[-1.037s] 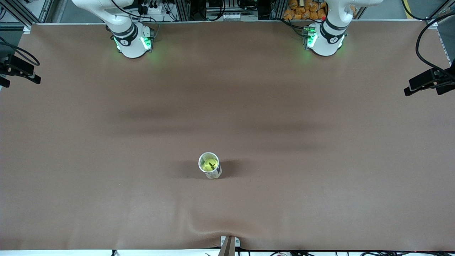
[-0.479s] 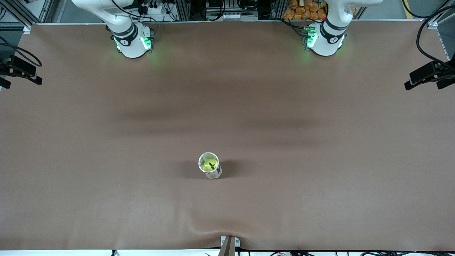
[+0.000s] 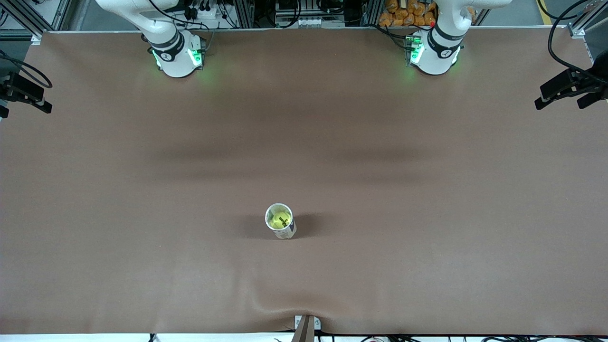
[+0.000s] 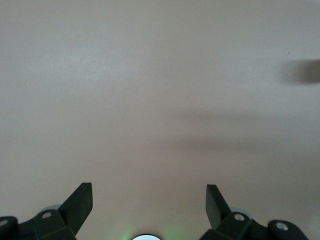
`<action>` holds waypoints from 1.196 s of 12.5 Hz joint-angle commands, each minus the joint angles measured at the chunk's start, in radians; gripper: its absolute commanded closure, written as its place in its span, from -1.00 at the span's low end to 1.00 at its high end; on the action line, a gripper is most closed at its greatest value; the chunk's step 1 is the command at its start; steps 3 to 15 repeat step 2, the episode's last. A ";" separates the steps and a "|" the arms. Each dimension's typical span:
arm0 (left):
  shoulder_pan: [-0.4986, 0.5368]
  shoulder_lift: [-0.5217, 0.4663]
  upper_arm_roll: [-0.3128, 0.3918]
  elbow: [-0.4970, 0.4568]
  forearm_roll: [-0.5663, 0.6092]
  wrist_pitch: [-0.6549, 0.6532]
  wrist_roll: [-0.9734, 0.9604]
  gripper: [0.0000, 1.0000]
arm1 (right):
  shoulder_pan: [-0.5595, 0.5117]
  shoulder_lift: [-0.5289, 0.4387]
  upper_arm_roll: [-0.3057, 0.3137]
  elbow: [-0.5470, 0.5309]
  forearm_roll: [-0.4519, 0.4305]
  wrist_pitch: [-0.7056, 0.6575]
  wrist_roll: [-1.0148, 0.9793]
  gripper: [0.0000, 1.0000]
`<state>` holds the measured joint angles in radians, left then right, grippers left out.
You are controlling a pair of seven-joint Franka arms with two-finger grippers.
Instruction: Insert tennis ball vertically with right arm
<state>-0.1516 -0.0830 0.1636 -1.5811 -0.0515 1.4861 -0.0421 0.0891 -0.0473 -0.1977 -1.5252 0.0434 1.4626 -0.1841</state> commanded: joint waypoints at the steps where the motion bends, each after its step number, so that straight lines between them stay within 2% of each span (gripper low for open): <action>1: 0.006 -0.024 -0.010 -0.026 0.022 0.002 -0.002 -1.00 | 0.004 -0.006 0.000 0.019 -0.014 -0.011 0.009 -1.00; 15: 0.006 -0.024 -0.010 -0.026 0.022 0.002 0.001 -1.00 | 0.006 -0.006 -0.002 0.020 -0.013 -0.011 0.009 -1.00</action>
